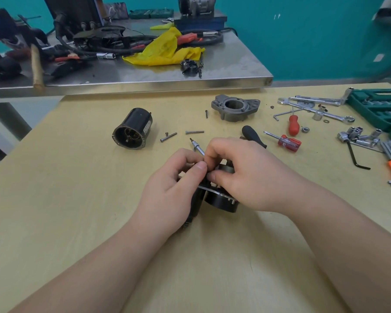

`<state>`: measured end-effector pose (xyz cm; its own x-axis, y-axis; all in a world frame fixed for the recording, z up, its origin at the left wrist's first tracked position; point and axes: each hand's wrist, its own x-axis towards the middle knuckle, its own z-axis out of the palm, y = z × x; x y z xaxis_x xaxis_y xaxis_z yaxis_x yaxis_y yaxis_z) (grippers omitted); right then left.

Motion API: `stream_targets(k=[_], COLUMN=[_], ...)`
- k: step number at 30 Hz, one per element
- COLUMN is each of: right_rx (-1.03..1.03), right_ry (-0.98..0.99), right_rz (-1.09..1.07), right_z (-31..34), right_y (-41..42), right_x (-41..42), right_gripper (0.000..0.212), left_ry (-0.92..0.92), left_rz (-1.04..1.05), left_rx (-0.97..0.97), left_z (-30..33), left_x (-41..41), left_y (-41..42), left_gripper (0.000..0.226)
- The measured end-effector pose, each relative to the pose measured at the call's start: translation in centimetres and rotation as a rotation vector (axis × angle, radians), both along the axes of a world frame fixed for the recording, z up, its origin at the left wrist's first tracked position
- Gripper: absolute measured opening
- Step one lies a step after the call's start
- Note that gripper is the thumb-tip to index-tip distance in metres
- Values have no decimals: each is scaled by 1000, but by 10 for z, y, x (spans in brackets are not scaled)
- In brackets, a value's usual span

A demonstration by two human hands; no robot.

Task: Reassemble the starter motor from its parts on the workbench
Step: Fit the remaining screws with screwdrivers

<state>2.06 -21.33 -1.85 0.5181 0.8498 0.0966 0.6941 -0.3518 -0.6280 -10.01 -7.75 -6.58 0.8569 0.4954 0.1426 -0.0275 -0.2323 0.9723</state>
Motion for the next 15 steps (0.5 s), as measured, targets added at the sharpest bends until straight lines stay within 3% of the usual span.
stream_targets(k=[8, 15], right_rx=[71, 7], right_ry=[36, -13], right_rz=[-25, 6], right_z=[-1, 10], right_y=[-8, -13], right_x=[-1, -8], right_gripper=[28, 27], left_ry=[-84, -90], left_rz=[-35, -42], left_rx=[211, 379], left_z=[2, 3], left_x=[-4, -8], left_y=[2, 8], left_gripper=[21, 49])
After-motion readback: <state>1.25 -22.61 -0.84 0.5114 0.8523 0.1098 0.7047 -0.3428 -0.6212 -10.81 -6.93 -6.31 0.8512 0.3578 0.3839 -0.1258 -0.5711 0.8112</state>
